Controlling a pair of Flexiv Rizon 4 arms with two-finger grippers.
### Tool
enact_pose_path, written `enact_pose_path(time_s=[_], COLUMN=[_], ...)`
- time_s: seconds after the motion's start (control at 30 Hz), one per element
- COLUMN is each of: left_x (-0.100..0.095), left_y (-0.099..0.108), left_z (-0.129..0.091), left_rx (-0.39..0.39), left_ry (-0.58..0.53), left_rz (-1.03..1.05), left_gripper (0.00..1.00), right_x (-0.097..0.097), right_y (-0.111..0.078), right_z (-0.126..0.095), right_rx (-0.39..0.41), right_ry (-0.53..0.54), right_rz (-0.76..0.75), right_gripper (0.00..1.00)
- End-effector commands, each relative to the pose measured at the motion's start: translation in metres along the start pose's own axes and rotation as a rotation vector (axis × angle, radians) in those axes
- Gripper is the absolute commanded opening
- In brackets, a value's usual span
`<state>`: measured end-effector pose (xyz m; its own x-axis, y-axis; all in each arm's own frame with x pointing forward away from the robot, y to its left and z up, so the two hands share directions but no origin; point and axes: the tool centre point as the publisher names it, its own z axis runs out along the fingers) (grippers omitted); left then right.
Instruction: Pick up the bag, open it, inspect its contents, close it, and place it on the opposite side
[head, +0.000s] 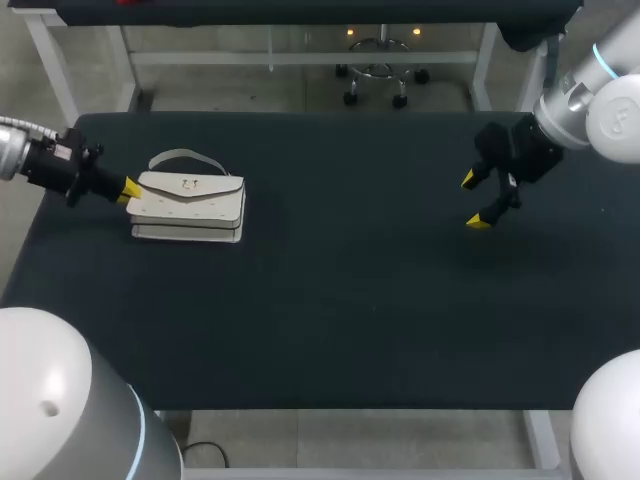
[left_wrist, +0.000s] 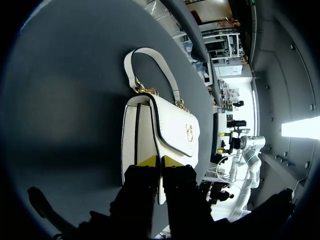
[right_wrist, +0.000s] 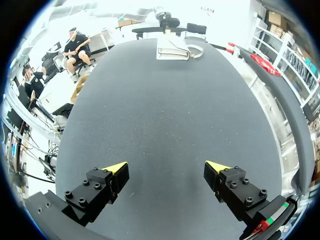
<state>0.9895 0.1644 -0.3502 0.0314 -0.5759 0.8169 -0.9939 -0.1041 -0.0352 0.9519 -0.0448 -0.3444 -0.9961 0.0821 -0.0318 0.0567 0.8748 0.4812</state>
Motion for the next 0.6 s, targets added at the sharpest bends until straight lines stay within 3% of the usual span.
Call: enact_pose_path(time_s=[0.03,0.33,0.6], left_x=[0.009,0.021,0.035], left_y=[0.021,0.042,0.05], left_z=[0.016,0.041,0.051], left_rx=[0.191,0.306,0.281], left_ry=[0.002,0.039,0.05], left_rz=[-0.014,-0.041,-0.022], left_gripper=[0.0,0.0,0.0], right_x=[0.0,0.0,0.0], right_y=[-0.001,-0.001,-0.001], right_z=[0.001,0.001,0.001], right_rx=[-0.003,-0.003,-0.003], right_ry=[-0.002,-0.002,-0.002], right_rz=[-0.001,-0.001,-0.001], right_gripper=[1.0,1.0,1.0])
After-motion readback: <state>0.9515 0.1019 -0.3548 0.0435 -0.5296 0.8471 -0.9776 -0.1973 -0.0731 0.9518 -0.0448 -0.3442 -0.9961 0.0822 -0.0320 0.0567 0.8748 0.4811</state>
